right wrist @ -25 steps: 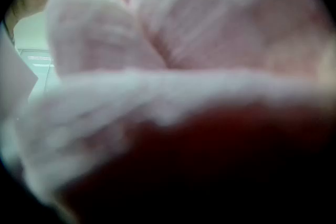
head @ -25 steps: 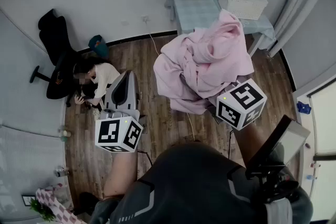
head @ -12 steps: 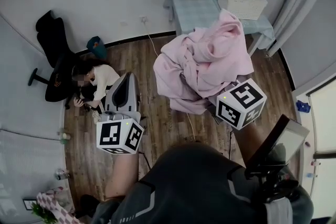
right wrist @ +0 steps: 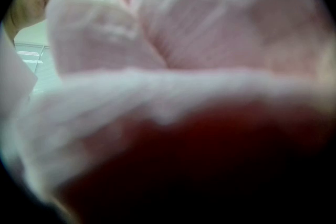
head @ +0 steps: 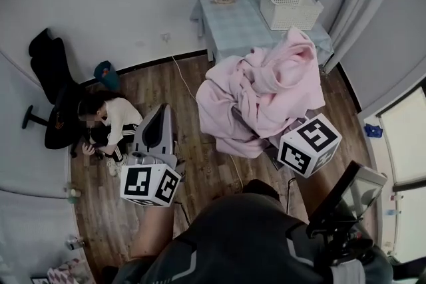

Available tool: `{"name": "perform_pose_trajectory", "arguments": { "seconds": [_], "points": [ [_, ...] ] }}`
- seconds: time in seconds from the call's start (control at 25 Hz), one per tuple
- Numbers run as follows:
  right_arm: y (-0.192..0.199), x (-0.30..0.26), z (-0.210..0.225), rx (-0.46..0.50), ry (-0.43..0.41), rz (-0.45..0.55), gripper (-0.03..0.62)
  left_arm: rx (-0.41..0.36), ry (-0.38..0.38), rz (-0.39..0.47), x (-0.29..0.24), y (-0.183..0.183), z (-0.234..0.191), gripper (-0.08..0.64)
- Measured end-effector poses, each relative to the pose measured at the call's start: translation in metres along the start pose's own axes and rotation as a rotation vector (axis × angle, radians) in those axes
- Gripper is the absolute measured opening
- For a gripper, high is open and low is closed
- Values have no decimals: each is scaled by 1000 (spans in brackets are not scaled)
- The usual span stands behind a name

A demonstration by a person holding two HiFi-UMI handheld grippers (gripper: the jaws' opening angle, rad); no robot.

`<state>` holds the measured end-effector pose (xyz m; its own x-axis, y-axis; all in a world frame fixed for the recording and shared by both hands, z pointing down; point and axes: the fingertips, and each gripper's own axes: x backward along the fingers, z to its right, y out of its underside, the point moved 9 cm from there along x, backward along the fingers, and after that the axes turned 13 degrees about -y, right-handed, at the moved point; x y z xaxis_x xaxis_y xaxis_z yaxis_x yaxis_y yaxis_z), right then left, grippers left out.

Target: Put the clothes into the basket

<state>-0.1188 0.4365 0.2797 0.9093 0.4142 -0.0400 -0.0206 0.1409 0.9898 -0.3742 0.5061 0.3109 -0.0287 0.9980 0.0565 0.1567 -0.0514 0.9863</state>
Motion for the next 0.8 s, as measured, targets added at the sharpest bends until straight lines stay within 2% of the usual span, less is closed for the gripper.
{"name": "perform_pose_trajectory", "arguments": {
  "seconds": [0.2, 0.36, 0.52, 0.6, 0.8],
  "points": [
    [-1, -4, 12, -16, 54, -7, 387, 8, 57, -25, -24, 3, -5, 9],
    [-3, -8, 37, -12, 54, 9, 387, 1, 102, -10, -54, 2, 3, 9],
    [-7, -13, 68, -28, 45, 31, 387, -16, 111, -19, -90, 0, 15, 9],
    [-11, -9, 95, -32, 41, 42, 387, -39, 115, -23, -116, -1, 30, 9],
    [-16, 18, 198, -64, 42, 57, 387, -64, 100, -40, -202, 11, 93, 9]
  ]
}}
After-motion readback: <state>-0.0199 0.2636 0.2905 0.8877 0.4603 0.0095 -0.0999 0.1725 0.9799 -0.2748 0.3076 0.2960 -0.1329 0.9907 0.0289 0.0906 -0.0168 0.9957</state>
